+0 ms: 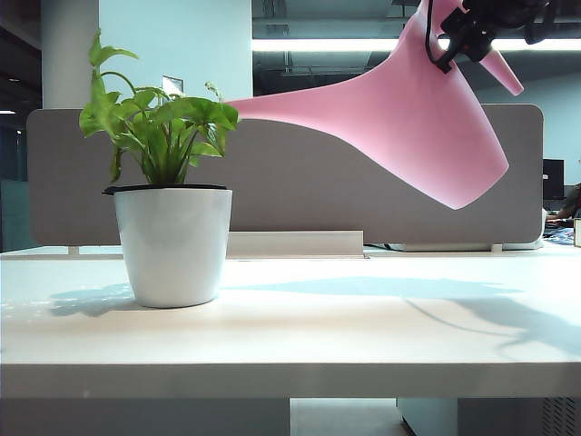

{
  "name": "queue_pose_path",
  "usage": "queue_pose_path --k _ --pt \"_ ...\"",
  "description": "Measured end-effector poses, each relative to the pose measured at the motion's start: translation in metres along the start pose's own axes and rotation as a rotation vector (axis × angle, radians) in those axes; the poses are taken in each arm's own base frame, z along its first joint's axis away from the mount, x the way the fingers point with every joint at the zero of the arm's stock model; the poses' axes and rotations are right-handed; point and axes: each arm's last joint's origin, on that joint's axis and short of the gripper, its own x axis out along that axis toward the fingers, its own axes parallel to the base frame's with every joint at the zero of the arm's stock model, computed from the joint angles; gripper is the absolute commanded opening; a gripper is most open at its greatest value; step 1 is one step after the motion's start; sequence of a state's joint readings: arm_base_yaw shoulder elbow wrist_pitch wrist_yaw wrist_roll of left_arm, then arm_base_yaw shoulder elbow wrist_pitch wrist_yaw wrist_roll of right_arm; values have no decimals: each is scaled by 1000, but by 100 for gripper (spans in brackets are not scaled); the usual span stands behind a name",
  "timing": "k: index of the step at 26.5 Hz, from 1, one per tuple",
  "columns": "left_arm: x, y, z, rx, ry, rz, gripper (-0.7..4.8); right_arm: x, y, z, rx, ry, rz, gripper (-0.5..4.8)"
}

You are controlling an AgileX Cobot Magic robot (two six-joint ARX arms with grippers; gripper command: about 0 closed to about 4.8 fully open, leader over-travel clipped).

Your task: Pick up the watering can from the table, water the potted plant, and put the can back.

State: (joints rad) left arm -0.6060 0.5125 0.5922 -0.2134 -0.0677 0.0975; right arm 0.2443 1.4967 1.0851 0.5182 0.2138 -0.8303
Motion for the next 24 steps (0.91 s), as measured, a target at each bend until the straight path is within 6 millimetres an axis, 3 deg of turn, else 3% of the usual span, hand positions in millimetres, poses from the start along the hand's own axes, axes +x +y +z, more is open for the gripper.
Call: queue_pose_path --k 12,24 --pt "0 0 0 0 0 0 4 -1 -2 23 -108 -52 -21 -1" --pt "0 0 0 0 0 0 4 -1 -4 28 -181 -49 -42 -2"
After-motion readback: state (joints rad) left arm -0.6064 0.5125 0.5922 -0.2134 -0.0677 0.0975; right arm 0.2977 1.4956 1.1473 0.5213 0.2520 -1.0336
